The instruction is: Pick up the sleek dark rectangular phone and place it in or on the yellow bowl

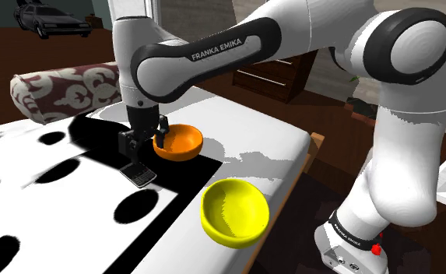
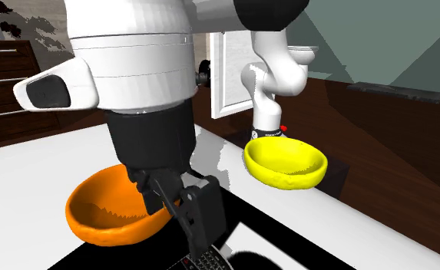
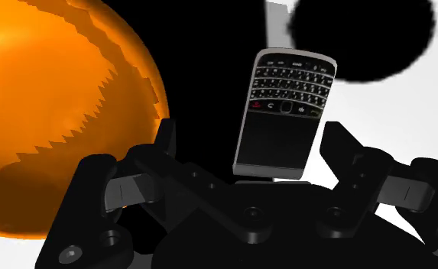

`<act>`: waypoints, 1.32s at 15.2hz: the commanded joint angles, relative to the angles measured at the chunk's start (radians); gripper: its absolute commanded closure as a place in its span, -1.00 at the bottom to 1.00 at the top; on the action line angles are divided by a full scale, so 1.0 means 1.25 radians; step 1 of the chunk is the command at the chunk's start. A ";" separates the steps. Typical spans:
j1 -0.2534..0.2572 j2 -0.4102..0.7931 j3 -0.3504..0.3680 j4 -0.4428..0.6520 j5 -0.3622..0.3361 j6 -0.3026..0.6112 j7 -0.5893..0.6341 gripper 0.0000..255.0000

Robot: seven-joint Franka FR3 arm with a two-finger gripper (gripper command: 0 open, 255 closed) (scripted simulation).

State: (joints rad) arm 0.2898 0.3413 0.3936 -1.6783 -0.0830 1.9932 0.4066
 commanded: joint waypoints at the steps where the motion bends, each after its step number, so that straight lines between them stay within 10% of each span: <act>1: 0.023 0.062 0.002 0.070 -0.019 -0.014 0.008 -1.00; 18: 0.046 0.129 -0.004 0.073 -0.042 0.045 0.022 -1.00; 19: 0.046 0.129 -0.004 0.073 -0.042 0.045 0.022 1.00; 20: 0.046 0.129 -0.004 0.073 -0.042 0.045 0.022 1.00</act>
State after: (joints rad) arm 0.3469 0.5018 0.3887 -1.5859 -0.1358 2.0493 0.4347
